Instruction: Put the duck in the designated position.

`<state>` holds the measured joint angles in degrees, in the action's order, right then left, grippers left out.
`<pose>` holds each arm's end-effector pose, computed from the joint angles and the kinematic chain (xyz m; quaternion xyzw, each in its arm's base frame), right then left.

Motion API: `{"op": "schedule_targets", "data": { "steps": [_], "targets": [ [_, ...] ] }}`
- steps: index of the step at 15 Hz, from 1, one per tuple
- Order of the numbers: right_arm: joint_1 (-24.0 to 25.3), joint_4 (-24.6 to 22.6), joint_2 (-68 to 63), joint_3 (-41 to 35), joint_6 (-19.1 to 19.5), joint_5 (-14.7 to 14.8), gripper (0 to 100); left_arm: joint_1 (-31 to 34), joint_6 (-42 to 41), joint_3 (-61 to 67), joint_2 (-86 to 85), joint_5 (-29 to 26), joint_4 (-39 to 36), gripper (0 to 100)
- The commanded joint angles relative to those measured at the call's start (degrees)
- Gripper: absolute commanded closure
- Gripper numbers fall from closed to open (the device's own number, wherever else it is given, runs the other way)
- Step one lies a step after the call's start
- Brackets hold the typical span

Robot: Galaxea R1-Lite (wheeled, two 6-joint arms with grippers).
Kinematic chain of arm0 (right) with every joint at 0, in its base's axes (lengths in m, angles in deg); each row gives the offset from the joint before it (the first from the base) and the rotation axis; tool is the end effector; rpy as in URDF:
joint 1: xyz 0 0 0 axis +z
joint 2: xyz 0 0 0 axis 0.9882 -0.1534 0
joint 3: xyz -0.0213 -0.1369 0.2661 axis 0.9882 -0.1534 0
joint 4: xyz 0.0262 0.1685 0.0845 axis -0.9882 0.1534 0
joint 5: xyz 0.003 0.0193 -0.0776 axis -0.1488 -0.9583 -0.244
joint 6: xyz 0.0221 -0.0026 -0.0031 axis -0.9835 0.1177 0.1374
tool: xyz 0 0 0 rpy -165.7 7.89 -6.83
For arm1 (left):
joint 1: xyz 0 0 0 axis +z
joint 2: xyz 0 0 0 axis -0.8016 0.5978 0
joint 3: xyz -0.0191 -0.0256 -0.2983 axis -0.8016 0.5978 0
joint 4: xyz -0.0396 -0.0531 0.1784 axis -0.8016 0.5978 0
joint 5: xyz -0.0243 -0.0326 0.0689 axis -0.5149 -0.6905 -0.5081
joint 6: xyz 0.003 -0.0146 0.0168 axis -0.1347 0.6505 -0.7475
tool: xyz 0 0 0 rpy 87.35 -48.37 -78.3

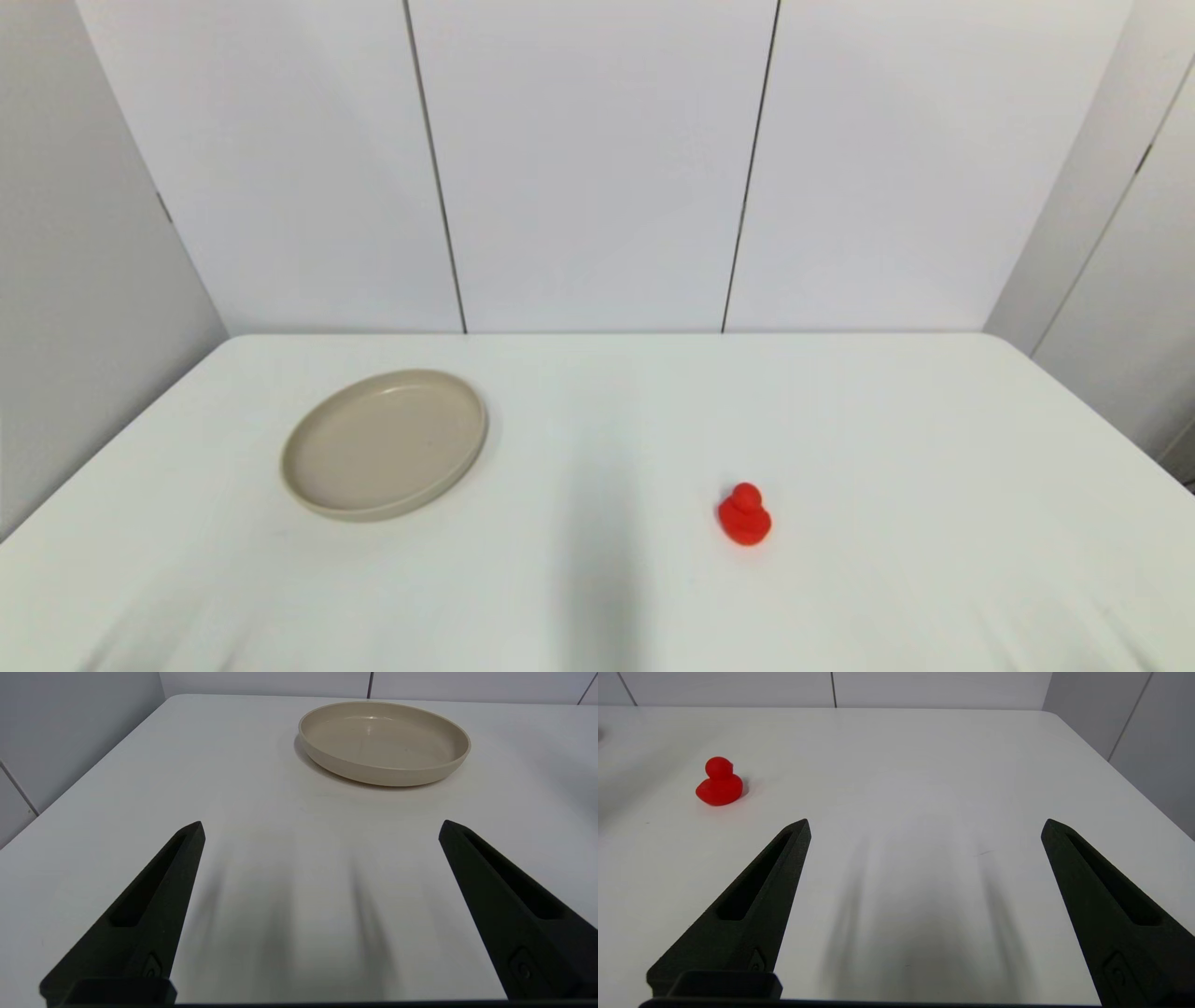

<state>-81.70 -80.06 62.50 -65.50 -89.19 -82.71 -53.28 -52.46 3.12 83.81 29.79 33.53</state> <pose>-0.0228 0.0006 0.0776 -0.0068 -0.0103 0.0029 0.9999 -0.0229 0.0000 0.0754 -0.0007 -0.0007 0.0000 1.0000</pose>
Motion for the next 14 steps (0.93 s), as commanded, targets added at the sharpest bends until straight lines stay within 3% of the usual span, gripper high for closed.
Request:
{"op": "schedule_targets", "data": {
  "steps": [1, 5, 8, 10, 12, 14],
  "targets": [
    [0.0, -0.05, 0.0, -0.53, 0.02, -0.03, 0, 0.0, 0.01, 0.0, 0.07, 0.0, 0.0, 0],
    [0.0, -0.05, 0.0, -0.53, 0.02, -0.03, 0, 0.0, 0.01, 0.0, 1.83, 0.0, 0.0, 0],
    [0.0, -0.05, 0.0, -0.53, -0.06, -0.03, 0, -1.14, -3.41, -4.22, 14.4, 0.09, 0.0, 0],
    [0.0, -0.05, 0.0, -0.53, 0.02, -0.03, 0, -4.83, -4.47, -8.09, 20.38, 0.09, 0.09, 0],
    [0.0, -0.05, 0.0, -0.53, 0.02, -0.03, 0, -14.33, -4.2, -16.08, 31.1, 0.09, 0.35, 0],
    [0.0, -0.05, 0.0, -0.53, 0.02, -0.03, 0, -17.49, -4.82, -26.1, 38.31, -0.35, 2.81, 0]
  ]
}}
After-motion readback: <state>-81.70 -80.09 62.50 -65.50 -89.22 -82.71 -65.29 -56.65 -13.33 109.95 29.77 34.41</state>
